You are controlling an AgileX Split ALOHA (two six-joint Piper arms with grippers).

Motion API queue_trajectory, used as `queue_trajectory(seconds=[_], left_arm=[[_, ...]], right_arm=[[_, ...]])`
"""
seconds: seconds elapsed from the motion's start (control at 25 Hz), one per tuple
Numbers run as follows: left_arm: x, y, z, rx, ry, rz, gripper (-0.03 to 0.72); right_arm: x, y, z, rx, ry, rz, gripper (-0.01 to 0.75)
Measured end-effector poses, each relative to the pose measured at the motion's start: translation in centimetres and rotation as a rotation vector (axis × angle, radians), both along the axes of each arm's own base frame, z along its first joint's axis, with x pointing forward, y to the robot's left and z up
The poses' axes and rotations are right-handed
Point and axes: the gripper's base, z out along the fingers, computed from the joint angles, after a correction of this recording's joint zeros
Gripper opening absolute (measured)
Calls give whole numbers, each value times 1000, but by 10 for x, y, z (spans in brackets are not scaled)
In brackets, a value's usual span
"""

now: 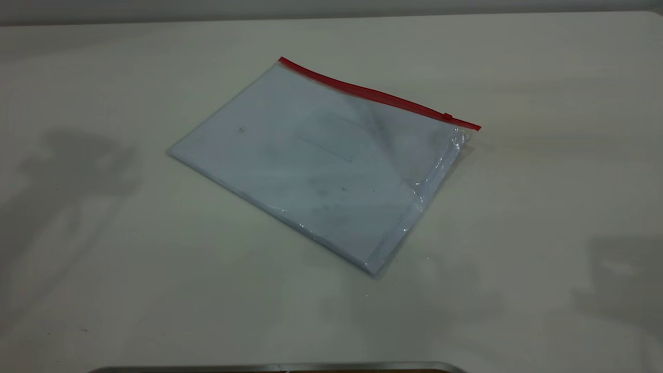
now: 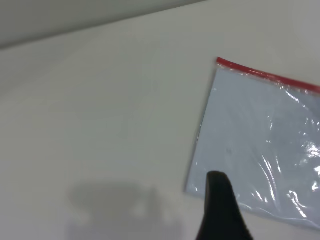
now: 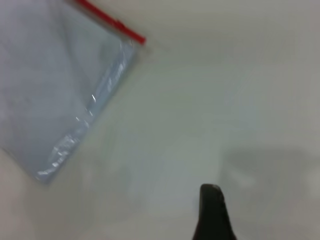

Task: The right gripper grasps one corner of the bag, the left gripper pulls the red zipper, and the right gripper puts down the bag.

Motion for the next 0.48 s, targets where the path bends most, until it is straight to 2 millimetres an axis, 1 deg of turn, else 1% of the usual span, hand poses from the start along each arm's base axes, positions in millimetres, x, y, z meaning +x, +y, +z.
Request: queue_trajectory(seconds=[0.08, 0.2, 0.28, 0.44, 0.48], left_arm=[[18, -7, -15, 31, 12, -71, 542], [31, -22, -36, 70, 35, -165, 542], [35, -34, -49, 84, 58, -219, 542], [38, -62, -71, 82, 100, -290, 542], [39, -68, -75, 82, 107, -304, 542]], right_arm=[[12, 1, -19, -3, 47, 21, 574], [28, 3, -45, 1, 88, 34, 574], [38, 4, -63, -2, 114, 43, 574], [62, 9, -90, 17, 167, 97, 574], [69, 10, -94, 25, 167, 117, 574]])
